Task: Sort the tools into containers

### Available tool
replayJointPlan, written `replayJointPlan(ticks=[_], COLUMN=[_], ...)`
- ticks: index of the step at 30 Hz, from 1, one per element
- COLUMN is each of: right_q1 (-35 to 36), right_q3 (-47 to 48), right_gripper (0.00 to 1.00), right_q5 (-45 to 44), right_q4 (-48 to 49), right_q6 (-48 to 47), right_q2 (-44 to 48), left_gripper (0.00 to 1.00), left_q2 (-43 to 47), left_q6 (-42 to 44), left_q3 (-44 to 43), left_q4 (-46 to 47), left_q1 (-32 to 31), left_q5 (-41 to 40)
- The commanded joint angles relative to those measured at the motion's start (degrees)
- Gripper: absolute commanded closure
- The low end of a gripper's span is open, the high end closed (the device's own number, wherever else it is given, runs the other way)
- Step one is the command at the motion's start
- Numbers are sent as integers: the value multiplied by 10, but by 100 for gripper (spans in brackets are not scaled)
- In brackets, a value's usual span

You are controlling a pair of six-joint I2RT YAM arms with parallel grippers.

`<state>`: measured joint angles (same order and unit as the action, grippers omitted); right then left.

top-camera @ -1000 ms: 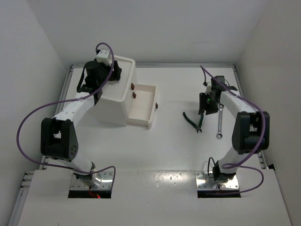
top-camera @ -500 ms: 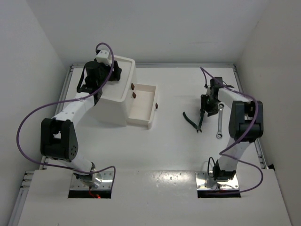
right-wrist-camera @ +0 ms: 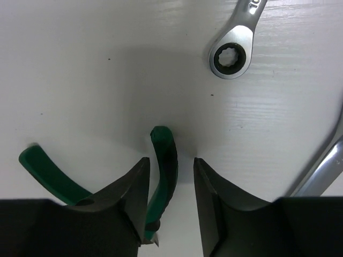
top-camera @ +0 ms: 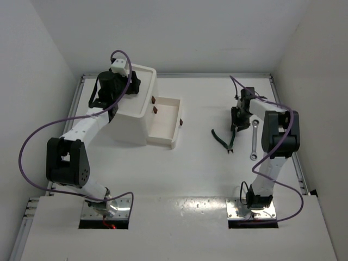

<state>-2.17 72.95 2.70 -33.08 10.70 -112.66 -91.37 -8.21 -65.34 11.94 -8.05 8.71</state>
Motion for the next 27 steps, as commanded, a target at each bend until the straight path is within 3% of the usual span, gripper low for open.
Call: replayJointPlan(ticks=[1, 2, 3, 4, 7, 12, 15, 18, 23, 27], right_q1=[-3, -3, -3, -3, -3, -3, 15, 28, 91, 130], right_q3=[22, 28, 28, 34, 47, 59, 78, 111, 243, 323], right_gripper=[63, 72, 72, 82, 100, 100, 100, 100, 100, 100], right_q5=[-16, -16, -16, -16, -16, 27, 51, 66, 15, 14], right_q4=[16, 16, 16, 16, 16, -13, -13, -8, -54, -94], right_q6=[9, 9, 9, 9, 9, 29, 83, 199, 344, 393], right_q2=[-13, -19, -19, -25, -25, 1, 38, 51, 22, -11], left_gripper=[33, 33, 33, 33, 33, 33, 33, 33, 33, 33], left_q2=[-91, -91, -91, -91, -96, -96, -101, -101, -107, -107], left_q6=[-52, -52, -52, -52, -52, -52, -52, -52, -52, -52], left_q3=[99, 94, 94, 94, 94, 94, 94, 94, 88, 88], left_q4=[-396, -396, -396, -396, -396, -396, -396, -396, -396, -396], left_q1=[-8, -8, -8, -8, -8, -8, -8, -8, -8, -8], left_q5=[10, 10, 10, 10, 10, 10, 16, 16, 16, 16])
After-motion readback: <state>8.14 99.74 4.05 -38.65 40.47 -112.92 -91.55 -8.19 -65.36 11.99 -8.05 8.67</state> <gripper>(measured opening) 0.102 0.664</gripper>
